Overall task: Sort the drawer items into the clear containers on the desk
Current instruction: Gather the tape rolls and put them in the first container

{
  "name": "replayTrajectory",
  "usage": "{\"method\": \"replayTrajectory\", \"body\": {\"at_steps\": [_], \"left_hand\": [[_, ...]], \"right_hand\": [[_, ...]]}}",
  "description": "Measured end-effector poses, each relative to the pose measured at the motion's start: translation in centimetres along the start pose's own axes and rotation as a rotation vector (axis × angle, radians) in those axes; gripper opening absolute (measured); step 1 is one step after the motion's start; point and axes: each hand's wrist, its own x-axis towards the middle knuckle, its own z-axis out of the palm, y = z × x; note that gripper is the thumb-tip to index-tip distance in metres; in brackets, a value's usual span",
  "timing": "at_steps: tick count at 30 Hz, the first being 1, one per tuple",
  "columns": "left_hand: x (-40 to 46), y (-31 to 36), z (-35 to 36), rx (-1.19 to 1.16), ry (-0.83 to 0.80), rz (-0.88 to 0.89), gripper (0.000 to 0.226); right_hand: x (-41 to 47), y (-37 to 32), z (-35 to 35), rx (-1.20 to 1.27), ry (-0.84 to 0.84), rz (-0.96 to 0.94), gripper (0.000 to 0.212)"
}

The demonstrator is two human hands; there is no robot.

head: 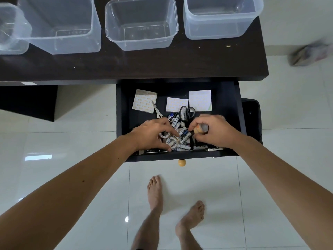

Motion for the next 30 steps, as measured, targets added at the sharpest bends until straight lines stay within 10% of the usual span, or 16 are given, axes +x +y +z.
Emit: {"method": "replayTrajectory", "body": {"at_steps": [30], "left_hand": [[0.3, 0.9, 0.3, -0.501, 0.223, -0.129, 0.042]], "right_hand": [[0.3, 0.1, -8.3, -0.289, -0.084, 0.023, 0.020]]}}
